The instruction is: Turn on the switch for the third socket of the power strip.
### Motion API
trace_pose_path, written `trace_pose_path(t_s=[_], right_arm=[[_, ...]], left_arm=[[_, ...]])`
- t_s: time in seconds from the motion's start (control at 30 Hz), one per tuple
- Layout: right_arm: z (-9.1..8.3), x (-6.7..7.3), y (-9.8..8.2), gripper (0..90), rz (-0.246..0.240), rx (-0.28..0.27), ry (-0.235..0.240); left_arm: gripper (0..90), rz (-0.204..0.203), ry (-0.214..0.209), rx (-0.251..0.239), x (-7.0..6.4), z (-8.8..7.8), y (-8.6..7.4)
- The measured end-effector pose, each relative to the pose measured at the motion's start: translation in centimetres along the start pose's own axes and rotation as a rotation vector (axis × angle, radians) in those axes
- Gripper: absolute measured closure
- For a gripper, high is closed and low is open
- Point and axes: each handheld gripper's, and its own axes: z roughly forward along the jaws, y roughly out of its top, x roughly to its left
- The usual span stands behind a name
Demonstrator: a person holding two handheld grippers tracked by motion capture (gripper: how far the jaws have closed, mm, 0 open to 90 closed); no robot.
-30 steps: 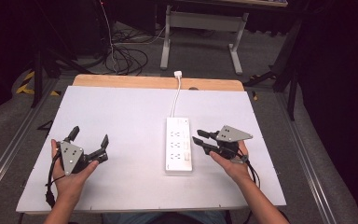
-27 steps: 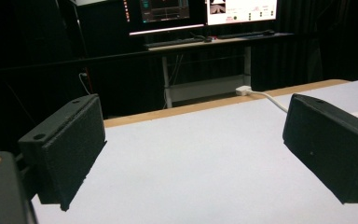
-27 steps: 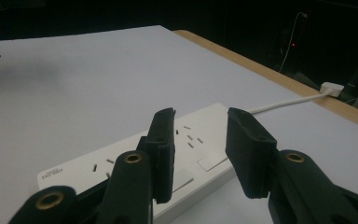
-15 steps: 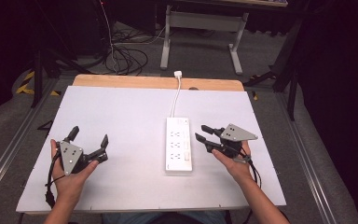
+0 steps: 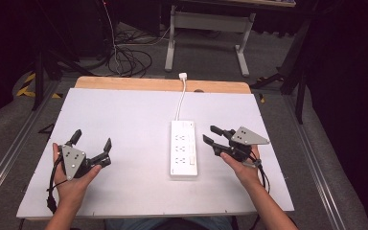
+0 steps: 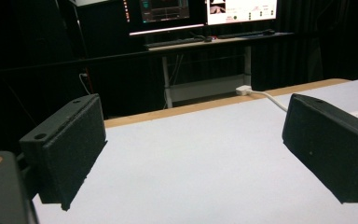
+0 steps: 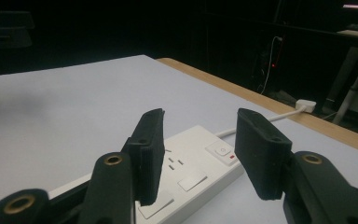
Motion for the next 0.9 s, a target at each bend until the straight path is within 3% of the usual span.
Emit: trace_pose_path(t_s=[0.9], right_arm=[[-2.0,-1.0,-0.7,41.3,0.013,-0.081,-0.067]], left_arm=[[7.1,-0.005,0.000,0.001,0.1,0.0,0.0]])
